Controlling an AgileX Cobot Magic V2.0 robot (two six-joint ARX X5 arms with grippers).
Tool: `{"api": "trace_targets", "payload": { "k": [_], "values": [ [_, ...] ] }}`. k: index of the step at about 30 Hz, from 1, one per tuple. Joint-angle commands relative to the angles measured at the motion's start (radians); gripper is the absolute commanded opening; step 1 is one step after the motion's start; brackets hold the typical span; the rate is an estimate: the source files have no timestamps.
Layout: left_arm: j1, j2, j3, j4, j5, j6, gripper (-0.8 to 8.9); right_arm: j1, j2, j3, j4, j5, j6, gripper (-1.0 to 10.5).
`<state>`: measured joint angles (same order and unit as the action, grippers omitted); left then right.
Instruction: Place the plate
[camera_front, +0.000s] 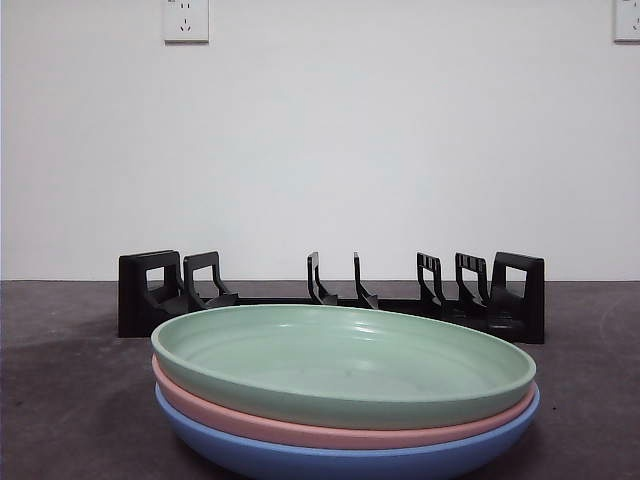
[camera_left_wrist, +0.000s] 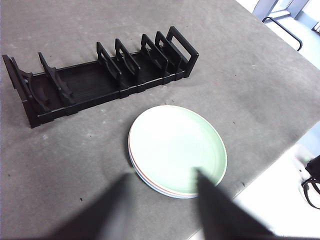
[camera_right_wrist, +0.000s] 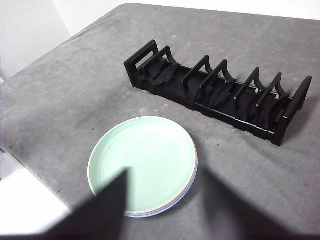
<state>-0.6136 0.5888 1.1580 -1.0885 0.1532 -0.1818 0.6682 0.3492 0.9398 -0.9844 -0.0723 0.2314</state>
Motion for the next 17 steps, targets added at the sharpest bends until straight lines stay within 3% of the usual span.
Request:
{"api": "trace_targets", "payload": {
  "k": [1, 17],
  "values": [
    [-0.008, 0.007, 0.011, 0.014, -0.004, 0.011, 0.06, 0.006, 0.001, 0.01, 0.019, 0.011, -0.006, 0.2],
    [-0.006, -0.005, 0.008, 0.01, -0.004, 0.009, 0.06, 0.006, 0.001, 0.01, 0.019, 0.013, -0.007, 0.2]
  ]
}}
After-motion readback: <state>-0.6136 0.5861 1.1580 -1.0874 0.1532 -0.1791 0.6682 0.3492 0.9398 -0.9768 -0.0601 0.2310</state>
